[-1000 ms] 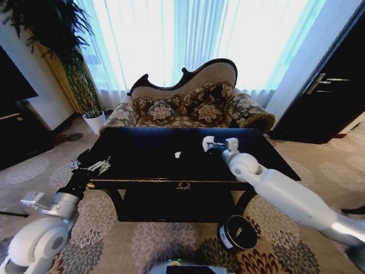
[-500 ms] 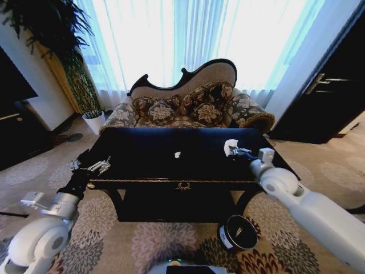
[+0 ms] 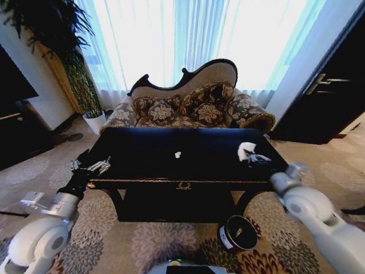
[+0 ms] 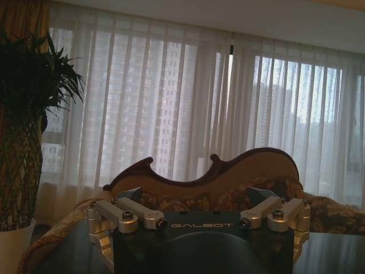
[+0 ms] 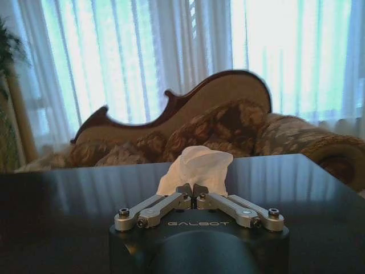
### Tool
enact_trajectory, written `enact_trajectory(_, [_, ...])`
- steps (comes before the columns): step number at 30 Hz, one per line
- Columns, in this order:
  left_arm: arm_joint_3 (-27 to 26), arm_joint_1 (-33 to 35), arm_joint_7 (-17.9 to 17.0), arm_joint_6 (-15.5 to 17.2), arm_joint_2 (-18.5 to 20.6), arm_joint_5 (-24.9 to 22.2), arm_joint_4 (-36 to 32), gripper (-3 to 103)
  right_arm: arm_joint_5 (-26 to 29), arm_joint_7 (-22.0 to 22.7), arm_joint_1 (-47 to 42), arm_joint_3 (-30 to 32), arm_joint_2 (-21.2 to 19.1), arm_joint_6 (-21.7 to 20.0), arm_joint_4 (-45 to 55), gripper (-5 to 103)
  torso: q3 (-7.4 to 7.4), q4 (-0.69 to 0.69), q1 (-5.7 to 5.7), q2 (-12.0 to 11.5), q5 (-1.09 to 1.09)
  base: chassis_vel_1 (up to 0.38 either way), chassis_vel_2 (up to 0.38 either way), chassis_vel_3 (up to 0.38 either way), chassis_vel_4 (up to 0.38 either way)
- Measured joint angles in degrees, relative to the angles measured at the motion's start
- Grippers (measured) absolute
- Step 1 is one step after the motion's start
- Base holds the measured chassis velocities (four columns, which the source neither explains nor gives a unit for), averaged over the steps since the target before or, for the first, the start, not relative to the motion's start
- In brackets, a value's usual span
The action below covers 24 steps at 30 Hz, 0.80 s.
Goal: Move to the front of the table and place the trash on the table into the trash bin.
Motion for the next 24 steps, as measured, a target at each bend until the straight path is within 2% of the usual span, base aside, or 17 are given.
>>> enact_trajectory(2, [0.0, 0.0, 0.0, 0.0, 0.0, 0.0, 0.0, 100, -0.3, -0.6, -0.9, 0.5, 0.6, 0.6, 0.0, 0, 0.0, 0.0, 0.0, 0.0, 0.0, 0.0, 0.0, 0.0, 0.0])
enact_trajectory(3, [0.0, 0.0, 0.0, 0.0, 0.0, 0.0, 0.0, 100, -1.4, -3.2, -3.9, 2.1, 2.7, 3.2, -0.3, 0, 0.0, 0.0, 0.0, 0.0, -0.01, 0.0, 0.0, 0.0, 0.0])
enact_trajectory(5, [0.0, 0.0, 0.0, 0.0, 0.0, 0.0, 0.0, 100, -2.8, -5.8, -5.7, 3.2, 4.4, 6.4, -1.3, 0, 0.0, 0.01, 0.0, 0.0, -0.02, 0.0, 0.0, 0.0, 0.0])
enact_trajectory(7, [0.0, 0.0, 0.0, 0.0, 0.0, 0.0, 0.0, 100, -3.1, -6.4, -6.0, 3.5, 4.8, 7.2, -1.6, 0, 0.0, 0.01, 0.0, 0.0, -0.02, 0.0, 0.0, 0.0, 0.0])
enact_trajectory(11, [0.0, 0.0, 0.0, 0.0, 0.0, 0.0, 0.0, 100, -3.9, -9.1, -9.6, 5.2, 7.8, 13.3, -3.0, 0, 0.0, 0.01, 0.01, 0.0, -0.01, 0.0, 0.0, 0.0, 0.0])
enact_trajectory(19, [0.0, 0.0, 0.0, 0.0, 0.0, 0.0, 0.0, 100, -6.3, -11.9, -13.6, 7.1, 11.3, 19.3, -3.0, 0, 0.0, 0.01, 0.01, 0.0, -0.02, 0.0, 0.0, 0.0, 0.0])
enact_trajectory(24, [0.0, 0.0, 0.0, 0.0, 0.0, 0.0, 0.0, 100, -7.4, -15.4, -16.1, 8.4, 14.0, 24.2, -4.8, 0, 0.0, 0.01, 0.01, 0.0, -0.01, 0.0, 0.0, 0.0, 0.0])
